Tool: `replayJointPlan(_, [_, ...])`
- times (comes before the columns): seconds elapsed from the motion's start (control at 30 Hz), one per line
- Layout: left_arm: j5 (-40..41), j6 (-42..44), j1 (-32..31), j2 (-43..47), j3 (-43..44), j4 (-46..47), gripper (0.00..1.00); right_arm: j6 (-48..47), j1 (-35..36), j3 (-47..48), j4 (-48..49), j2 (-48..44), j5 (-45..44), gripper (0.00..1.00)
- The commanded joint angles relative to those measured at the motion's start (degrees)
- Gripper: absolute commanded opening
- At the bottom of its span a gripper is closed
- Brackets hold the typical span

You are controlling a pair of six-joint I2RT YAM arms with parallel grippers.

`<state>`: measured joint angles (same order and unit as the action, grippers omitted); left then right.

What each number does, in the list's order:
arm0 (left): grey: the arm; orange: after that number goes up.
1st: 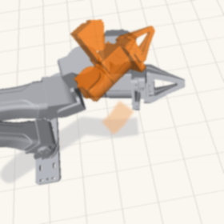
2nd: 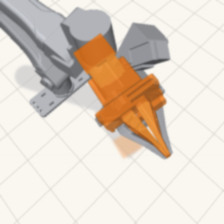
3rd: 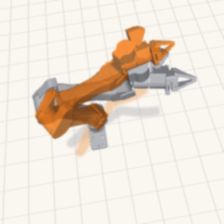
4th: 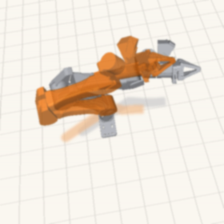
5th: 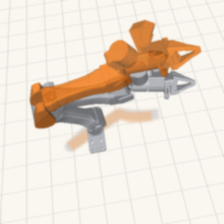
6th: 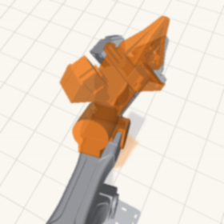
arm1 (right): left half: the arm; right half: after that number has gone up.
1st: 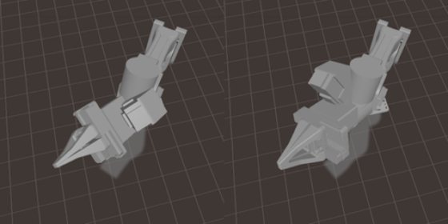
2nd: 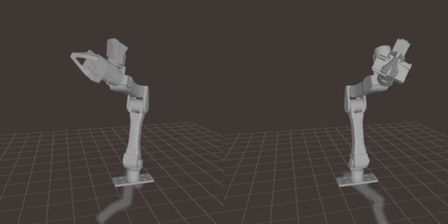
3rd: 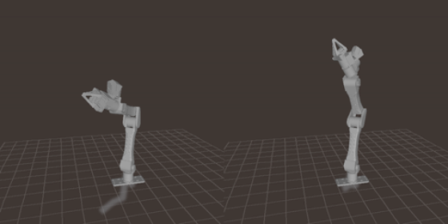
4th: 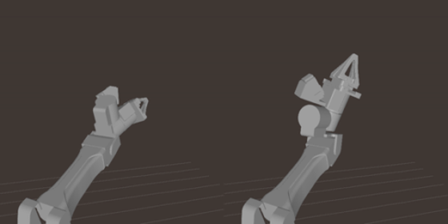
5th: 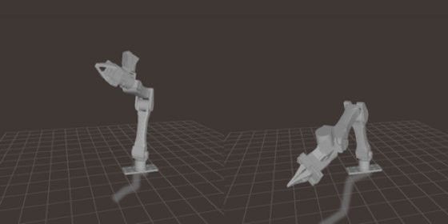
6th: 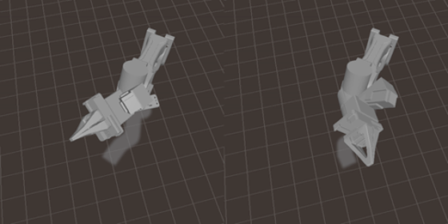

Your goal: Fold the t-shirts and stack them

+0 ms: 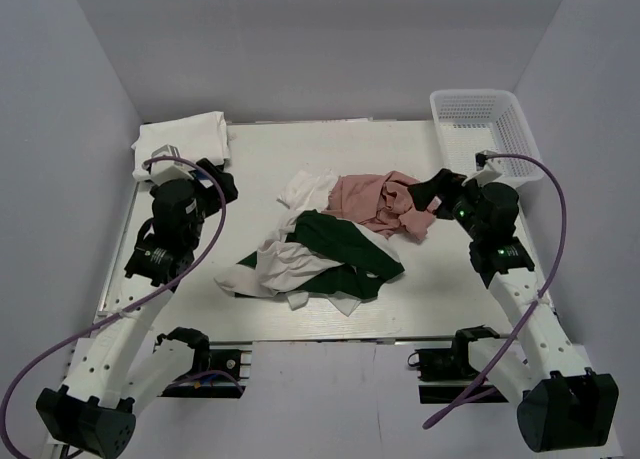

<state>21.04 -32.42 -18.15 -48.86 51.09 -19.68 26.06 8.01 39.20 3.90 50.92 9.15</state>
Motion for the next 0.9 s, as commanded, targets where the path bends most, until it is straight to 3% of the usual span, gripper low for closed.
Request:
replayJointPlan(0.0, [-2.0, -0.4, 0.0, 4.5, 0.3, 0.0, 0.99, -4.6, 0.6, 4.0, -2.9, 0.0, 14.7, 0.90])
replayJointPlan(0.1, [-2.5, 0.2, 0.0, 5.7, -0.8, 1.1, 0.99, -8.0, 1.6, 1.9, 0.2, 0.0, 22.3, 0.90])
replayJointPlan(0.17, [-2.5, 0.2, 0.0, 5.7, -0.8, 0.5, 0.99, -10.1, 3.1, 1.8, 0.1, 0.5, 22.5, 0.90])
replayJointPlan(0.37, [-4.9, 0.8, 0.0, 3.6, -0.8, -1.8, 0.99, -16.9, 14.2, 7.4, -9.6, 7.4, 2.6, 0.90])
replayJointPlan(0.5, [-5.7, 0.2, 0.0, 2.5, -2.0, -1.1, 0.99, -19.5, 24.2, 14.7, -16.3, 20.5, -7.7, 0.90])
replayJointPlan(0.6, [-5.7, 0.2, 0.0, 1.8, -2.5, -1.1, 0.99, -19.3, 27.2, 17.5, -15.4, 28.7, -14.7, 0.90])
replayJointPlan(0.67, [-7.1, 0.2, 0.0, 1.8, -2.5, -1.1, 0.99, -19.0, 27.8, 19.6, -15.3, 33.1, -15.0, 0.90])
replayJointPlan(0.87, [-7.7, 0.2, 0.0, 1.3, -6.3, -0.5, 0.99, -27.8, 31.7, 19.4, -13.7, 35.5, -2.2, 0.90])
